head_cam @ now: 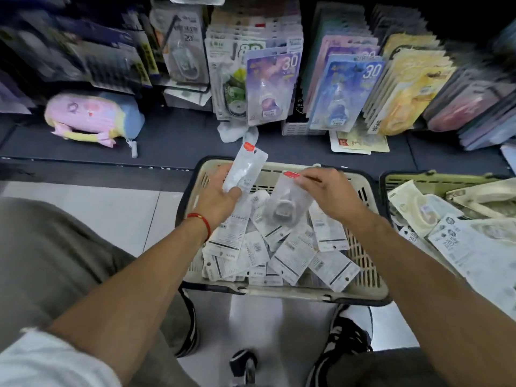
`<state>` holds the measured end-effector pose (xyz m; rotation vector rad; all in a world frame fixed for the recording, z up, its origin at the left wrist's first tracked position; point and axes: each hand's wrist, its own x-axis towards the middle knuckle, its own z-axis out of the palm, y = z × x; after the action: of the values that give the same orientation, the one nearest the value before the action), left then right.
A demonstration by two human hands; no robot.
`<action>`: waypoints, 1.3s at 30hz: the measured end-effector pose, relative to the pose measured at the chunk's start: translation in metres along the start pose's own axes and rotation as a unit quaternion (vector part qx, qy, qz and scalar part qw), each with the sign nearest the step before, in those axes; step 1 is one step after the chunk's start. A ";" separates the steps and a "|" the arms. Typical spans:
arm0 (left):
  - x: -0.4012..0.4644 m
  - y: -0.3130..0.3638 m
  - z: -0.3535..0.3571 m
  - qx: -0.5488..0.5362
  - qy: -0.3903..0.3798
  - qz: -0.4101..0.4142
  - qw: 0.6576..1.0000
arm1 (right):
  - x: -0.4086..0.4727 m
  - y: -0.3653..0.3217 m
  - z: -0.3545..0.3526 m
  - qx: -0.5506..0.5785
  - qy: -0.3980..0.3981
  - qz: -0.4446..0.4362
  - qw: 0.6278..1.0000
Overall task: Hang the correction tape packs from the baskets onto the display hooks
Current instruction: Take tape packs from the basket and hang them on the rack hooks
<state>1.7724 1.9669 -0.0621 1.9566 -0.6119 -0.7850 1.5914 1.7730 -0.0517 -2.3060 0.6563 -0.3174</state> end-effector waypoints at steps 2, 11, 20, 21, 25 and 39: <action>-0.010 0.002 0.010 -0.112 -0.072 -0.062 0.989 | 0.000 -0.014 -0.009 0.065 -0.010 0.029 0.997; -0.045 -0.039 0.021 -0.248 -0.097 -0.155 0.951 | -0.011 -0.018 0.049 0.017 0.099 0.141 0.985; -0.026 -0.051 -0.010 -0.187 0.069 -0.105 0.974 | -0.041 0.055 0.130 -0.290 -0.211 0.065 0.931; -0.024 -0.051 -0.008 -0.188 0.072 -0.102 0.974 | -0.039 0.057 0.130 -0.292 -0.198 0.059 0.934; -0.019 -0.044 0.003 -0.186 0.078 -0.079 0.976 | -0.040 0.064 0.104 -0.261 -0.194 0.008 0.945; -0.025 -0.007 0.039 -0.276 -0.148 -0.123 0.942 | -0.012 -0.017 -0.017 -0.001 -0.032 0.088 0.996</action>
<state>1.7272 1.9653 -0.0766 1.4191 -0.2707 -1.2698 1.5805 1.7800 -0.0283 -2.2312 0.8203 -0.1608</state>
